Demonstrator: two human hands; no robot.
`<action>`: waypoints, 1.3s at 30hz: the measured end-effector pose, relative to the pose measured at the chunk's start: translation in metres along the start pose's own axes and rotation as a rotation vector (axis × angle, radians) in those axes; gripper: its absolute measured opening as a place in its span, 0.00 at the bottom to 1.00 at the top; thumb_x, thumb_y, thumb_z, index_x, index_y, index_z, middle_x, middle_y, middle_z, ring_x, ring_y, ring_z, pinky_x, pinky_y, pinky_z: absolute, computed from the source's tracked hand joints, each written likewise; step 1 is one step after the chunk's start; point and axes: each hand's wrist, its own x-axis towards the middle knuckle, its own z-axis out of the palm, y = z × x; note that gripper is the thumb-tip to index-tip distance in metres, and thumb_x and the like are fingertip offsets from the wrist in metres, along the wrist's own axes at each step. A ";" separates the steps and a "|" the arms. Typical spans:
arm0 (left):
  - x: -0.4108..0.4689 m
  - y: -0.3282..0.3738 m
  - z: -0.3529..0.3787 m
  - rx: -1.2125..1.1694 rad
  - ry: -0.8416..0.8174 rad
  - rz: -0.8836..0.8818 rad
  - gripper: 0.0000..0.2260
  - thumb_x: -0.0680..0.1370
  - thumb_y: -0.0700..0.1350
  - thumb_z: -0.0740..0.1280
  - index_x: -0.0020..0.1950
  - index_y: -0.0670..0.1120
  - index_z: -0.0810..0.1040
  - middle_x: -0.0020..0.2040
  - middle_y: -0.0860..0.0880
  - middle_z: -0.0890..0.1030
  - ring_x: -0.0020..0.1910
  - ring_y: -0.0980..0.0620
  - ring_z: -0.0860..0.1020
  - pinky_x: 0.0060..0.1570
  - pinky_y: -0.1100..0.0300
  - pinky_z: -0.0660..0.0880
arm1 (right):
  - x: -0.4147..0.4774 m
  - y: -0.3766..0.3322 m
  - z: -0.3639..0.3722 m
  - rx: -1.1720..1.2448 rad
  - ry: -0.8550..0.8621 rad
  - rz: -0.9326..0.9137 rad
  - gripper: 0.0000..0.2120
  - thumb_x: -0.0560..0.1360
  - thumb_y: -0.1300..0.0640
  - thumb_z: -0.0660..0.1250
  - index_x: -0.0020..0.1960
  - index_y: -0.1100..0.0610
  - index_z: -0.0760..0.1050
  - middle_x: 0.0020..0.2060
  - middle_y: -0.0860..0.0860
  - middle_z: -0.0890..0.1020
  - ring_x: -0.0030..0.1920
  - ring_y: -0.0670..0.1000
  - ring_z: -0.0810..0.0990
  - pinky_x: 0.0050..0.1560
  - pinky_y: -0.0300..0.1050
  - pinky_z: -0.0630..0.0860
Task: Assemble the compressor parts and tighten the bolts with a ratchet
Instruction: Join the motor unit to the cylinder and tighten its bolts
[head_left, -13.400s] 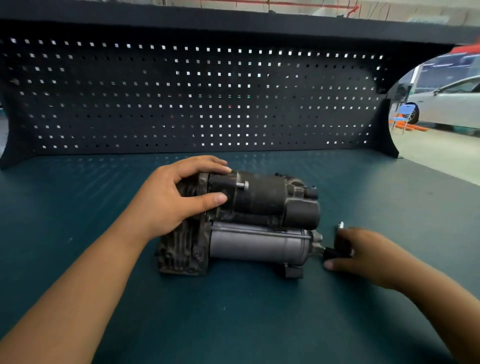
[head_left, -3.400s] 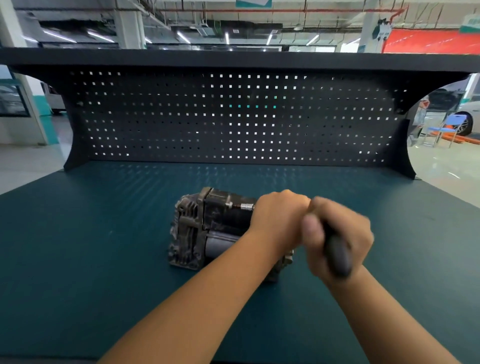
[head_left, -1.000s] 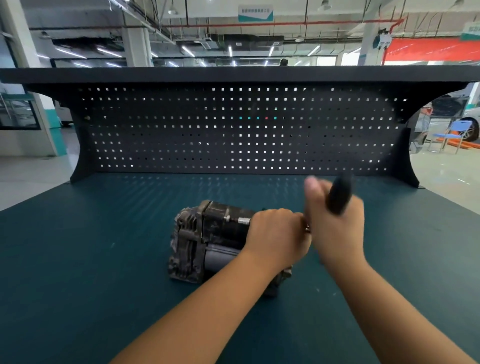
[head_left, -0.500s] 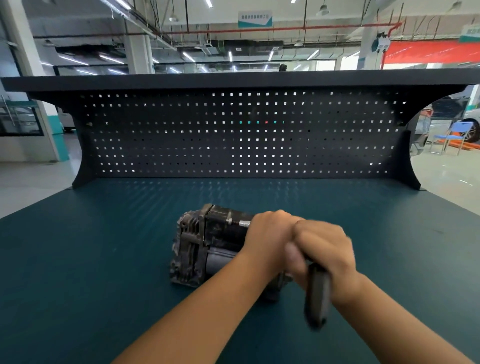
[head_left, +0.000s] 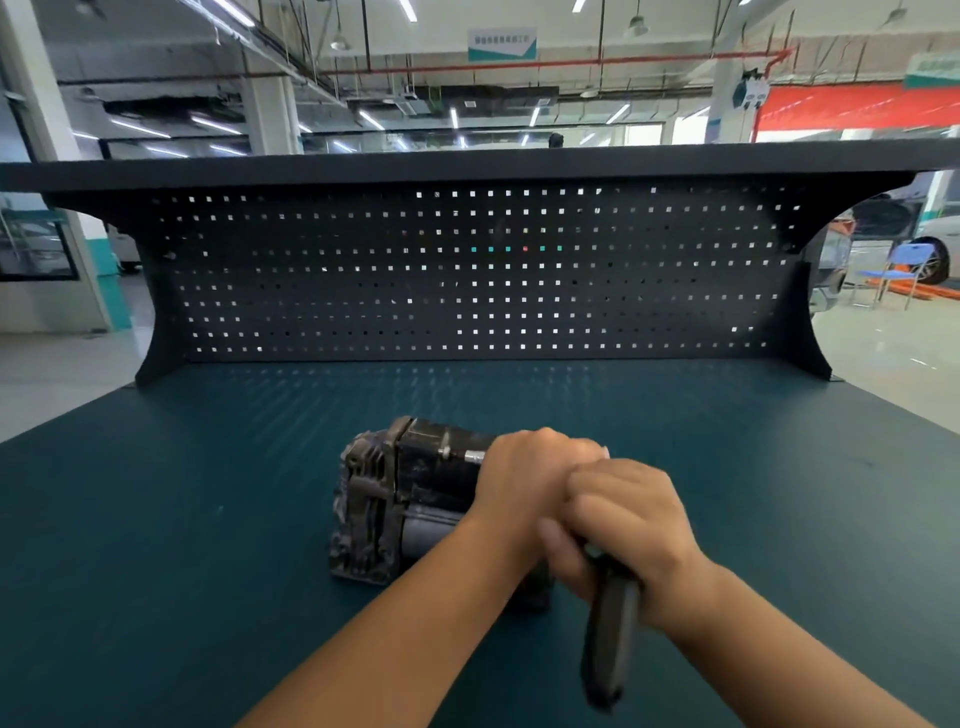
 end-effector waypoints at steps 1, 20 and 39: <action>0.000 -0.002 0.001 -0.029 -0.056 0.015 0.10 0.75 0.48 0.62 0.35 0.47 0.73 0.37 0.46 0.81 0.39 0.43 0.79 0.33 0.60 0.63 | 0.000 0.004 -0.002 -0.042 -0.053 -0.052 0.22 0.78 0.57 0.59 0.26 0.60 0.63 0.28 0.47 0.61 0.29 0.46 0.59 0.32 0.36 0.57; 0.002 -0.007 0.010 -0.036 -0.050 0.029 0.06 0.74 0.45 0.62 0.39 0.47 0.74 0.41 0.46 0.81 0.42 0.42 0.78 0.34 0.59 0.62 | 0.001 0.010 0.001 -0.099 0.025 0.083 0.27 0.80 0.53 0.54 0.24 0.62 0.63 0.23 0.53 0.62 0.26 0.49 0.60 0.29 0.40 0.58; -0.002 -0.009 0.007 -0.072 -0.080 0.084 0.15 0.73 0.44 0.61 0.30 0.46 0.58 0.36 0.47 0.76 0.36 0.41 0.73 0.34 0.58 0.60 | 0.003 0.008 -0.001 -0.088 0.056 0.199 0.27 0.80 0.47 0.54 0.26 0.60 0.61 0.25 0.50 0.61 0.28 0.46 0.58 0.30 0.39 0.55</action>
